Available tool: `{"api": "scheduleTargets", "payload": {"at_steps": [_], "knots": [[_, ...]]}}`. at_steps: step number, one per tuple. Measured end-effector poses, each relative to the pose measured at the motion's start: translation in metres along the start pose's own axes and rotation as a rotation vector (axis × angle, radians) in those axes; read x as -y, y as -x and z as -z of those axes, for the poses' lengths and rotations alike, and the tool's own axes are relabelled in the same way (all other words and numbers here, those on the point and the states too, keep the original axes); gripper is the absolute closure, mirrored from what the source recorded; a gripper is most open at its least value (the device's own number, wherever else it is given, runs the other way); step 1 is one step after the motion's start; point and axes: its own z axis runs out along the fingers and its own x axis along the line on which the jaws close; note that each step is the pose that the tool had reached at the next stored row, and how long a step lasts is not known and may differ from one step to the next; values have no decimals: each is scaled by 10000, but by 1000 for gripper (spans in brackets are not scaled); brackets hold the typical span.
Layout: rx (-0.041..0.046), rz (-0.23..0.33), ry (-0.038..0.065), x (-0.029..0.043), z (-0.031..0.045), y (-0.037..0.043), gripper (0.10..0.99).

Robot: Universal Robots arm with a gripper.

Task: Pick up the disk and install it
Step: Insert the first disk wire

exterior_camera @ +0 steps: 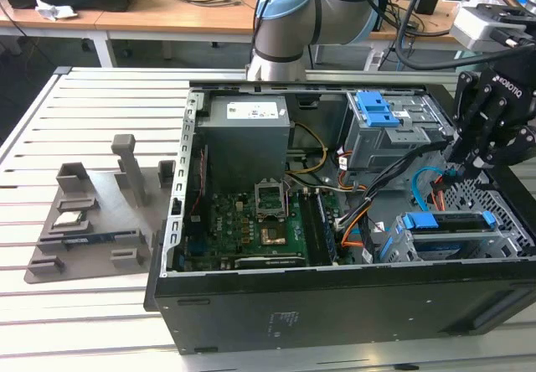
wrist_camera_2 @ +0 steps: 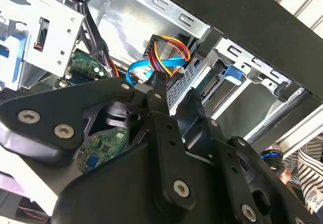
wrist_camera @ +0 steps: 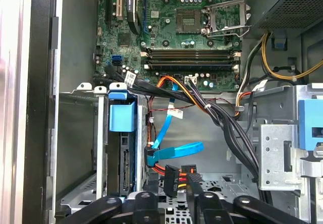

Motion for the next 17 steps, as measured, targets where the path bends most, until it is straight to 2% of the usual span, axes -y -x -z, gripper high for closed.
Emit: {"api": "scheduleTargets", "payload": {"at_steps": [2,8,12,15,17], "knots": [[-38,-3,1,1,-22,2,725],[-352,-23,4,7,-110,7,725],[-357,-24,5,7,-111,7,741],[-359,-24,5,7,-111,7,918],[-362,-24,5,7,-111,7,918]]}}
